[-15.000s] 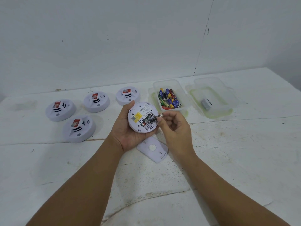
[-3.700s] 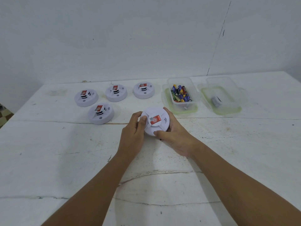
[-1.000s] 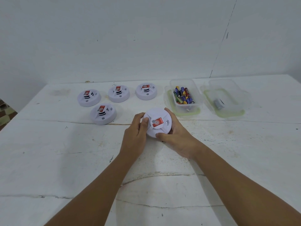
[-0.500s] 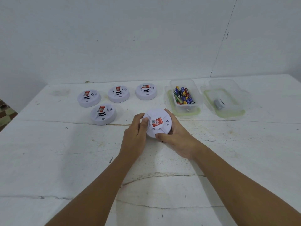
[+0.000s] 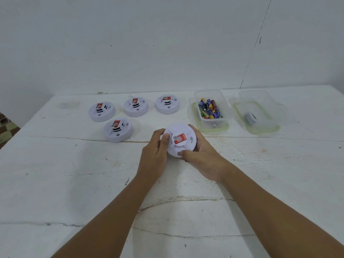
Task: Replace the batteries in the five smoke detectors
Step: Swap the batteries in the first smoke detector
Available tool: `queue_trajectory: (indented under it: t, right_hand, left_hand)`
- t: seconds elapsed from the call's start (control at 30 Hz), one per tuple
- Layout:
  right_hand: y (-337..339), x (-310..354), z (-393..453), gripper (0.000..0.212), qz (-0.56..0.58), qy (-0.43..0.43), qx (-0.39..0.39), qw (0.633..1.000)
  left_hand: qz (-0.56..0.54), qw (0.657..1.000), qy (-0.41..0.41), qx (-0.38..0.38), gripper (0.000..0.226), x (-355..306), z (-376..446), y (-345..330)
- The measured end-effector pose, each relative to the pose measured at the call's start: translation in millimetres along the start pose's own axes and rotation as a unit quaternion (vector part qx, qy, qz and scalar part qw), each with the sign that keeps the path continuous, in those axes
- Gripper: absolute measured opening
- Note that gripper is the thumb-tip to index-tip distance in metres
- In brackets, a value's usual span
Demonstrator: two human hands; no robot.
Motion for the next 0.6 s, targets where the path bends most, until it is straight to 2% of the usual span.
queue_trajectory:
  t: [0.13, 0.6]
  right_hand:
    - [-1.8, 0.6, 0.7, 0.098, 0.015, -0.007, -0.006, 1.000]
    - [-1.4, -0.2, 1.3, 0.105, -0.012, -0.001, 0.000, 1.000]
  left_hand:
    - [-0.004, 1.000, 0.000, 0.000, 0.040, -0.8, -0.2, -0.6]
    - [-0.003, 1.000, 0.005, -0.001, 0.036, 1.4, 0.9, -0.6]
Point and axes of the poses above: each hand's wrist, its own z-axis towards the middle knuckle, its own y-axis out of the back of the hand, x = y × z, the point moved 1 cm from there along z, towards the middle knuckle, and after that the axes turned 15 degrees about -x, right-handed, at the moved point
